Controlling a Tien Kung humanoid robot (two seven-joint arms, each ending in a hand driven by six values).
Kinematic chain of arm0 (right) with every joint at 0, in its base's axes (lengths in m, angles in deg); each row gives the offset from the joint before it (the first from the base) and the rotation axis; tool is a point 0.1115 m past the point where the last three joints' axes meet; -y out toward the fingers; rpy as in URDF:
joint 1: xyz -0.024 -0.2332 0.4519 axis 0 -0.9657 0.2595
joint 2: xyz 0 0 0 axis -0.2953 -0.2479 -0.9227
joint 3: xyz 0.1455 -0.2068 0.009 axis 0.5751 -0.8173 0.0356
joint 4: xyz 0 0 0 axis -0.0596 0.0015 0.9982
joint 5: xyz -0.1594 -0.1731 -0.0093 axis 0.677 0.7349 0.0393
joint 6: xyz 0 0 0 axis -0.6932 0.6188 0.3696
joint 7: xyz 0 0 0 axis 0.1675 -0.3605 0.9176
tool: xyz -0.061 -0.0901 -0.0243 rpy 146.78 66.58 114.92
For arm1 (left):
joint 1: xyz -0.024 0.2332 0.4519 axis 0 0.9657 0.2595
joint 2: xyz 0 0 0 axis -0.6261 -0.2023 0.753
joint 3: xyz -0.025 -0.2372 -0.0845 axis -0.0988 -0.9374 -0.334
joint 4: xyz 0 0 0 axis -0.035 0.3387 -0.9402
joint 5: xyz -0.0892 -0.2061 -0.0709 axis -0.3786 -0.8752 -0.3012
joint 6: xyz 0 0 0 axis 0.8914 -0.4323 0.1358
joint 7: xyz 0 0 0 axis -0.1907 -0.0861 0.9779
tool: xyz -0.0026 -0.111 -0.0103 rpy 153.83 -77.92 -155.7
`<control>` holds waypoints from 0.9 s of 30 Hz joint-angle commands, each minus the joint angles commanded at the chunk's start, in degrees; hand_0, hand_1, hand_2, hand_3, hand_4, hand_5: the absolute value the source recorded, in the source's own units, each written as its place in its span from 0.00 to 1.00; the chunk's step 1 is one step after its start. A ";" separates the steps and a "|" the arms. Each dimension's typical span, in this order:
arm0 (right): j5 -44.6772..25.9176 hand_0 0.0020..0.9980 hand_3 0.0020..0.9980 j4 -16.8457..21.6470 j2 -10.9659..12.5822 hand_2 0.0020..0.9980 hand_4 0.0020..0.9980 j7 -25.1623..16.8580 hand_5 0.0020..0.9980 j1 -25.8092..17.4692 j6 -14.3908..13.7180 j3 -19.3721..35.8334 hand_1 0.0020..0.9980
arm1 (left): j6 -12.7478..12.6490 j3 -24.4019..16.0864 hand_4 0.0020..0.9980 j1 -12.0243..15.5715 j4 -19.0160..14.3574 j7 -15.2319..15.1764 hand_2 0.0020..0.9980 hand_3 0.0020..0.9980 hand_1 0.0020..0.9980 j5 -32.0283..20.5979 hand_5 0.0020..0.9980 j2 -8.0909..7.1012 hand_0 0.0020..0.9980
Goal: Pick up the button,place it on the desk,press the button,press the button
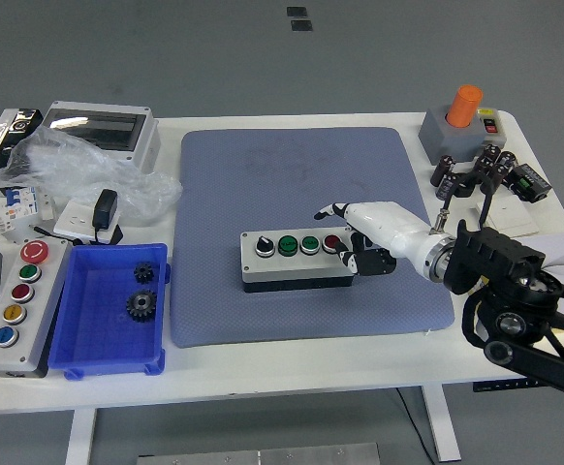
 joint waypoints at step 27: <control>-0.34 0.39 0.87 0.71 1.16 0.22 0.39 -0.16 0.00 -1.10 1.70 -2.56 0.36 | 0.00 -0.35 0.59 0.15 -0.04 0.01 0.63 0.64 0.71 0.59 0.37 0.04 0.67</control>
